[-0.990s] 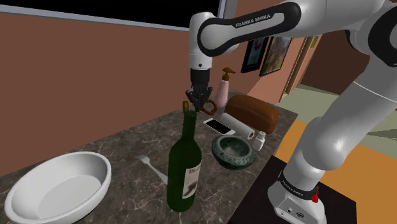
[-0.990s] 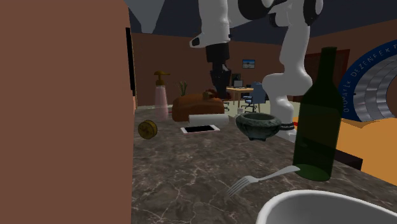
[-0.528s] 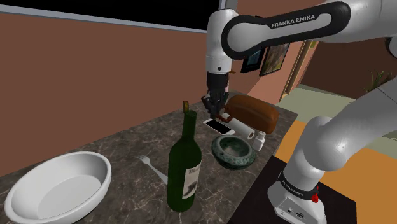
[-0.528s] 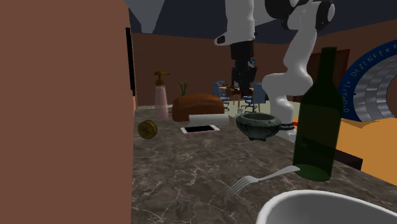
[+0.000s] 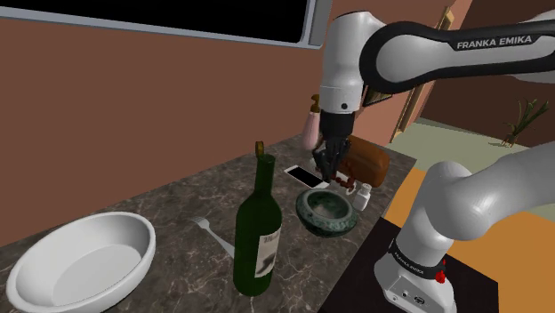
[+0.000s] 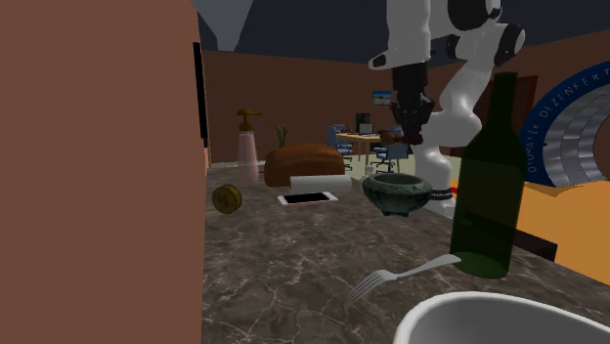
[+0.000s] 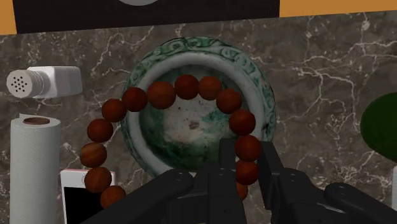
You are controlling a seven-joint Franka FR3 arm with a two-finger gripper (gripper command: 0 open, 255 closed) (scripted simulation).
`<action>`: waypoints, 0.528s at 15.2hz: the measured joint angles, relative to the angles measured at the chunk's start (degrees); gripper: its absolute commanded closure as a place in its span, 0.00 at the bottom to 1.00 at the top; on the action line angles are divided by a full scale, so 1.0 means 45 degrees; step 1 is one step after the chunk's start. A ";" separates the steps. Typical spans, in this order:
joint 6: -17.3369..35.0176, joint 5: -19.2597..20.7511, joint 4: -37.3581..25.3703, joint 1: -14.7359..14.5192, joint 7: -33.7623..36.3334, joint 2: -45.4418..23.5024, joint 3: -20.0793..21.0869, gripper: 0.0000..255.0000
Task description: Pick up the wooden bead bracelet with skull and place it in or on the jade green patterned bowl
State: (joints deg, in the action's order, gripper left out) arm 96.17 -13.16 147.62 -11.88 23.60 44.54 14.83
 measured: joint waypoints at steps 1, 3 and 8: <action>0.0079 -0.0044 0.0184 -0.0036 0.0006 0.0103 0.0024 1.00; 0.0351 -0.0131 0.0497 -0.0085 0.0025 0.0143 0.0104 1.00; 0.1181 -0.0284 0.1312 -0.0149 -0.0048 0.0117 0.0246 1.00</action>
State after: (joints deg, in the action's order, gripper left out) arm 101.48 -14.44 153.52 -12.55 23.39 45.07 15.94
